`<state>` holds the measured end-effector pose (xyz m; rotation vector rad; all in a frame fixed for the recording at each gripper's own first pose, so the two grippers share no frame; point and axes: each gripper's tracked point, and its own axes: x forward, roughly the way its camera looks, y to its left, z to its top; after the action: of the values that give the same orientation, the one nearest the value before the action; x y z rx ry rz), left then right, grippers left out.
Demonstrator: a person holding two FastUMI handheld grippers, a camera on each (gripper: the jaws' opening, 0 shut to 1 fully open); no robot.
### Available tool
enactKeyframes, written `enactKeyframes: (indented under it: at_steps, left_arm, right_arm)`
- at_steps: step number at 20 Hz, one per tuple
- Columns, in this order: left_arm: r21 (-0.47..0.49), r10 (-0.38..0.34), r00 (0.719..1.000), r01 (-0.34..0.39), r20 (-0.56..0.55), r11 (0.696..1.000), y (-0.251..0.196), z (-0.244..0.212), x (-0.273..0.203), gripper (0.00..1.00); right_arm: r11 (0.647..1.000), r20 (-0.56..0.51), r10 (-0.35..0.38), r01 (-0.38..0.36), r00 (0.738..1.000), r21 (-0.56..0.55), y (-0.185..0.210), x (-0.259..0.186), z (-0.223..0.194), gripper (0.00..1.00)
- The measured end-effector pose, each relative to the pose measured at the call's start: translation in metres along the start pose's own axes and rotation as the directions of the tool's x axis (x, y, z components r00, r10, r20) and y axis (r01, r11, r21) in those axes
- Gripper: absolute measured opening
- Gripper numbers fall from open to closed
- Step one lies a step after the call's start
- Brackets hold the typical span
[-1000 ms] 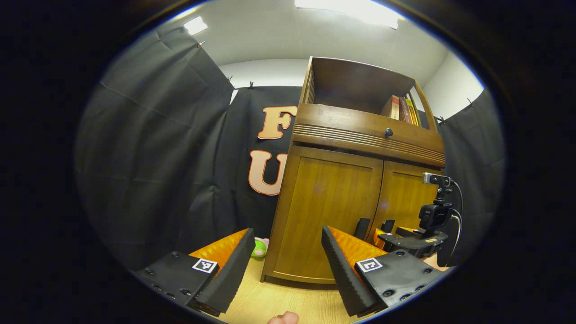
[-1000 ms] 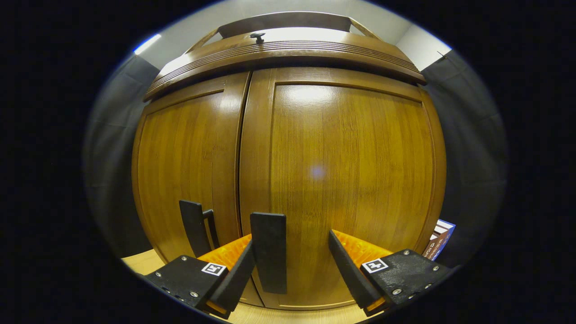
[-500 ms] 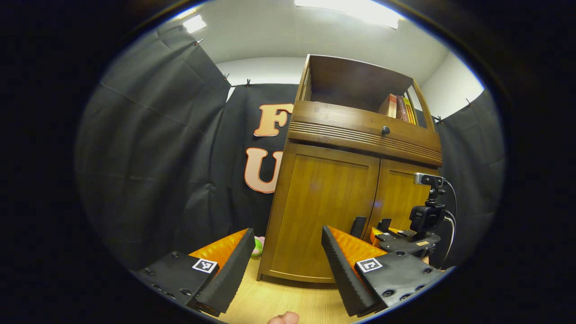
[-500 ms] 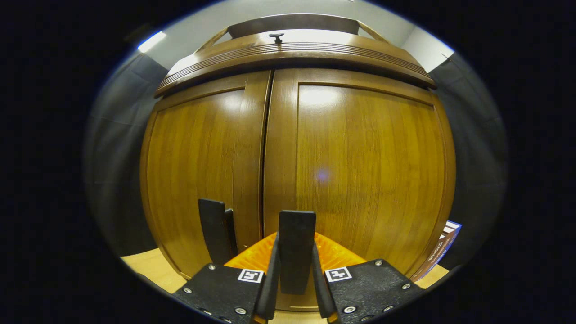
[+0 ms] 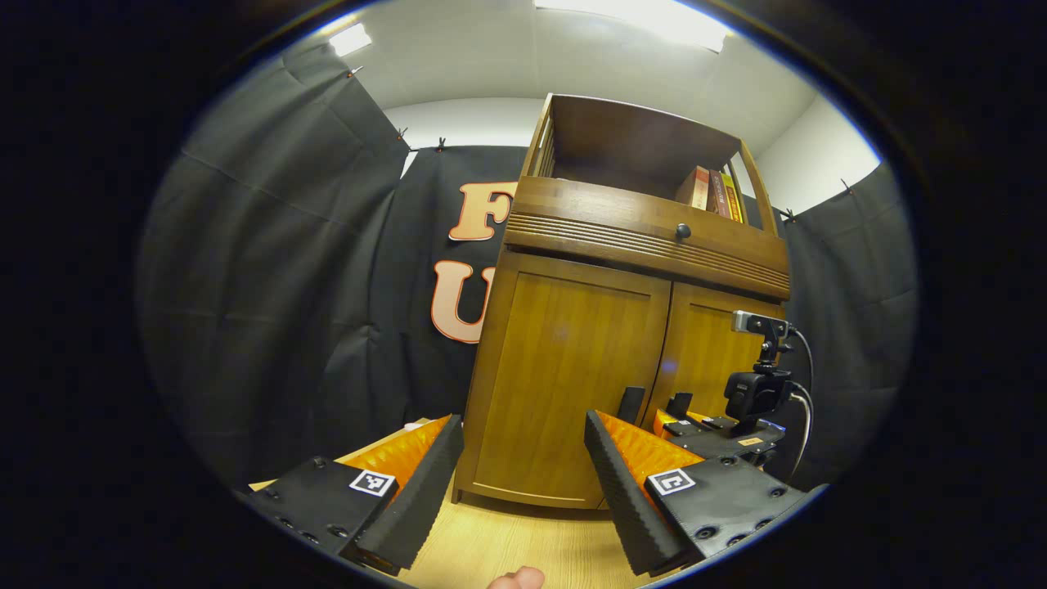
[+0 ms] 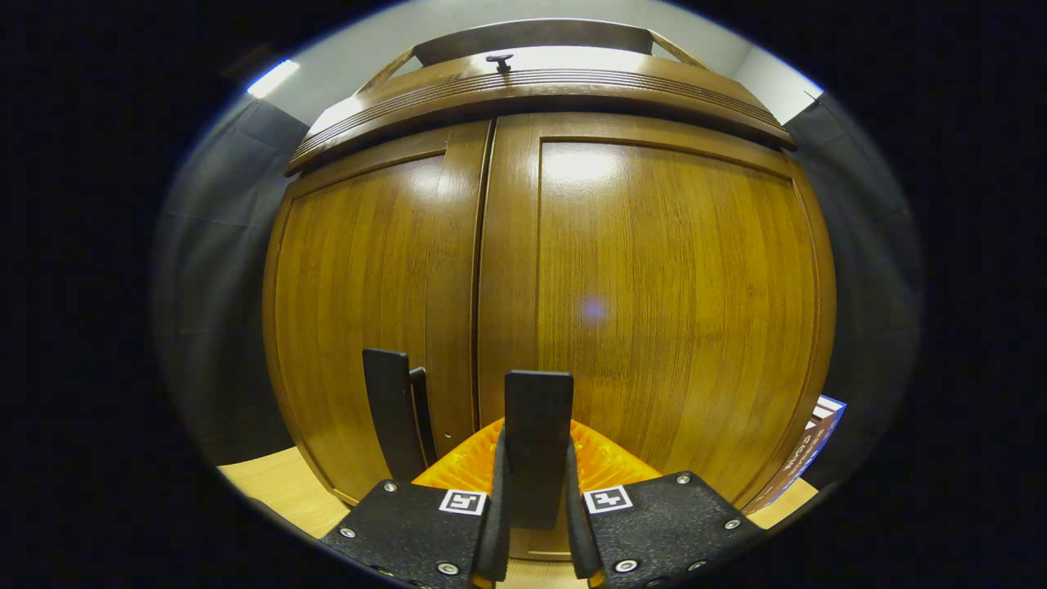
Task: Open the right door of the double-door shoe cabinet with the right hand, and open the left door with the left hand.
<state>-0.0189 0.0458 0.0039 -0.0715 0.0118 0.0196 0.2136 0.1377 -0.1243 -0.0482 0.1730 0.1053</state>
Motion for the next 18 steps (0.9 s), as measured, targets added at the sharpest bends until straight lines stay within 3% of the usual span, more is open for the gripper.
enactKeyframes:
  at_steps: [18]
  left_arm:
    - [0.026, -0.025, 0.999, 0.026, -0.025, 0.999, -0.002, -0.003, -0.002, 0.99]
  right_arm:
    - [0.996, -0.027, 0.091, -0.091, 0.995, 0.021, -0.017, -0.1, -0.008, 0.28]
